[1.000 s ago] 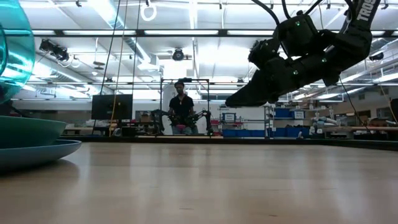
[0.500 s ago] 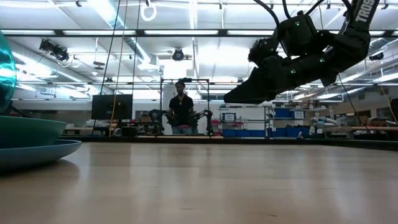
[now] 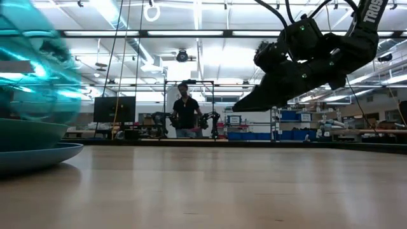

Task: Stack plastic plates
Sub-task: Stack the light blue plate on top of the orange plate, then return to Home Position

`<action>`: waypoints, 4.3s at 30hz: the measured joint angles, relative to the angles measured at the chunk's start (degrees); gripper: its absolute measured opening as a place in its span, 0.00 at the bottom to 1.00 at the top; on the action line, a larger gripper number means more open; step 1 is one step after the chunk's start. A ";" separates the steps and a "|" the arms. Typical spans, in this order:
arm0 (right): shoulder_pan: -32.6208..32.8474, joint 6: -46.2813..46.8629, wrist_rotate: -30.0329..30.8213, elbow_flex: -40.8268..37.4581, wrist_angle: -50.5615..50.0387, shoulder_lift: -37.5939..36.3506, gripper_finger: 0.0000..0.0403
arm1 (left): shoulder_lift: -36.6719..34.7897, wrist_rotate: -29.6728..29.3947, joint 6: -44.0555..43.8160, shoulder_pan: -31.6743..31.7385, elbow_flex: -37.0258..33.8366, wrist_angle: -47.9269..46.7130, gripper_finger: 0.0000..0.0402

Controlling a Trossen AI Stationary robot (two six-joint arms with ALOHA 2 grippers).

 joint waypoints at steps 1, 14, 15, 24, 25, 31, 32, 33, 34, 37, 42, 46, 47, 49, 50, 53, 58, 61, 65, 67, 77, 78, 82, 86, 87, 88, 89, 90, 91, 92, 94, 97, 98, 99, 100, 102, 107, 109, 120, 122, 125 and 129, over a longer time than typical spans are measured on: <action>0.00 -0.21 -1.03 0.00 -0.01 0.00 0.45 | 0.00 -2.15 2.52 0.14 0.00 0.01 0.04; 9.19 -10.21 10.18 13.35 -26.12 -0.48 0.40 | -0.28 -24.47 19.21 4.61 -0.01 0.00 0.04; 10.22 -10.09 13.41 13.82 -26.73 -0.65 0.40 | -0.28 -24.88 20.90 5.06 -0.02 0.00 0.04; 20.19 1.05 20.88 14.84 -28.05 -1.79 0.40 | -1.17 -26.11 27.81 5.78 -0.04 0.04 0.04; 21.48 1.54 22.70 14.84 -28.03 -1.79 0.40 | -1.41 -26.15 27.71 5.42 -0.04 -0.01 0.04; 29.14 4.45 31.44 15.17 -28.49 -1.79 0.40 | -2.43 -25.03 24.88 1.12 -0.04 2.19 0.04; 30.19 5.68 32.45 15.26 -28.56 -1.79 0.40 | -2.41 -24.82 23.95 0.05 -0.07 2.55 0.04; 31.07 6.83 33.10 15.44 -28.57 -1.79 0.40 | -2.37 -24.66 22.81 -1.14 -0.07 2.63 0.04; 31.94 7.92 33.57 15.50 -28.36 -1.79 0.40 | -2.36 -24.65 21.30 -2.37 -0.07 2.44 0.04; 34.08 10.89 35.10 15.50 -28.37 -1.77 0.40 | -2.36 -24.65 14.12 -6.03 -0.07 0.66 0.04; 35.28 15.31 37.04 15.50 -28.29 -1.77 0.40 | -2.28 -22.01 2.73 -12.61 -0.05 0.07 0.04; 34.62 16.74 37.07 15.50 -28.68 -1.77 0.40 | -1.67 -15.32 -6.27 -15.28 -0.06 0.08 0.04; 34.32 17.06 37.07 15.50 -28.49 -1.77 0.40 | -1.66 -15.23 -8.41 -15.89 -0.07 0.05 0.04; 33.79 18.20 37.08 15.50 -27.98 -1.77 0.40 | -1.50 -15.30 -12.00 -16.58 -0.03 -0.07 0.04; 33.52 18.86 37.04 15.50 -27.72 -1.77 0.40 | -1.11 -15.25 -13.18 -16.86 -0.02 -0.03 0.04; 33.10 20.70 36.83 15.50 -27.19 -1.77 0.40 | 0.66 -14.89 -14.29 -17.82 -0.02 0.00 0.04; 33.11 21.60 36.68 15.50 -26.09 -1.77 0.40 | 4.62 -14.20 -11.02 -17.83 -0.07 0.04 0.04; 33.11 22.81 36.68 15.50 -25.32 -1.77 0.40 | 5.10 -14.37 -8.31 -17.50 -1.11 0.27 0.04; 33.11 23.28 36.06 15.50 -25.22 -1.77 0.40 | 2.28 -11.83 -7.57 -17.52 -8.61 0.07 0.05; 33.11 23.88 35.43 15.49 -25.27 -1.77 0.40 | -0.06 -10.33 -7.72 -18.18 -12.17 -0.16 0.05; 31.93 23.90 35.37 15.47 -25.74 -1.77 0.40 | -3.68 -22.71 -6.01 -24.26 -17.97 0.06 0.05; 31.67 24.21 35.37 15.47 -25.76 -1.77 0.40 | -3.77 -24.96 -6.03 -24.90 -17.97 -0.03 0.05; 30.85 26.50 35.33 15.47 -25.69 -1.77 0.40 | -3.78 -26.62 -6.73 -26.53 -19.15 0.14 0.05; 30.77 27.40 34.24 15.47 -24.47 -1.77 0.40 | -3.76 -26.57 -8.97 -27.97 -22.89 6.80 0.05; 30.77 27.40 33.91 15.46 -24.14 -1.77 0.40 | -3.76 -26.50 -8.21 -28.24 -23.64 9.08 0.05; 30.77 27.42 33.75 15.45 -23.83 -1.77 0.40 | -3.76 -26.48 -7.54 -28.41 -24.23 10.85 0.05; 30.77 27.42 33.69 15.45 -23.59 -1.77 0.40 | -3.75 -26.39 -7.04 -28.58 -24.60 11.86 0.05; 30.81 27.42 33.66 15.45 -23.55 -1.77 0.40 | -3.72 -26.35 -6.54 -28.58 -24.73 12.29 0.05; 30.87 27.42 33.66 15.45 -23.61 -1.77 0.40 | -3.72 -26.28 -6.31 -28.56 -24.76 12.43 0.05; 30.88 27.42 33.66 15.45 -23.61 -1.77 0.40 | -3.72 -26.24 -6.33 -28.56 -24.79 12.08 0.05; 30.93 27.42 33.63 15.45 -23.56 -1.77 0.40 | -3.72 -26.26 -6.30 -28.28 -24.93 11.40 0.05; 30.93 27.42 33.85 15.45 -23.48 -1.77 0.40 | -3.74 -26.30 -6.40 -27.71 -26.67 11.76 0.06; 30.93 27.42 33.90 15.45 -23.26 -1.77 0.40 | -3.74 -26.29 -6.76 -27.60 -27.38 12.65 0.06; 30.93 27.45 33.90 15.45 -23.07 -1.77 0.40 | -3.74 -26.27 -6.97 -27.43 -28.06 13.88 0.06; 30.93 27.64 33.90 15.45 -22.97 -1.77 0.40 | -3.73 -26.30 -6.99 -27.27 -28.72 15.01 0.06; 30.93 28.00 33.90 15.45 -22.89 -1.77 0.40 | -3.72 -26.24 -7.40 -27.11 -29.56 15.78 0.07; 30.93 28.71 33.97 15.45 -22.80 -1.77 0.40 | -3.72 -26.20 -7.96 -27.53 -29.25 16.50 0.15; 30.93 28.74 33.97 15.45 -22.82 -1.77 0.40 | -3.72 -26.21 -7.96 -27.88 -28.41 18.38 0.21; 30.01 28.42 34.06 15.45 -22.77 -1.77 0.40 | -4.04 -27.23 -8.66 -26.40 -26.32 20.39 0.45; 30.07 28.35 34.04 15.45 -22.77 -1.77 0.40 | -4.91 -27.21 -9.68 -25.43 -26.32 18.61 0.46; 30.08 28.39 34.04 15.45 -22.75 -1.73 0.40 | -6.29 -25.63 -14.29 -23.42 -26.32 14.47 0.46; 30.06 29.18 34.08 15.45 -21.02 -0.19 0.40 | -8.51 -21.03 -12.33 -20.11 -26.32 15.38 0.42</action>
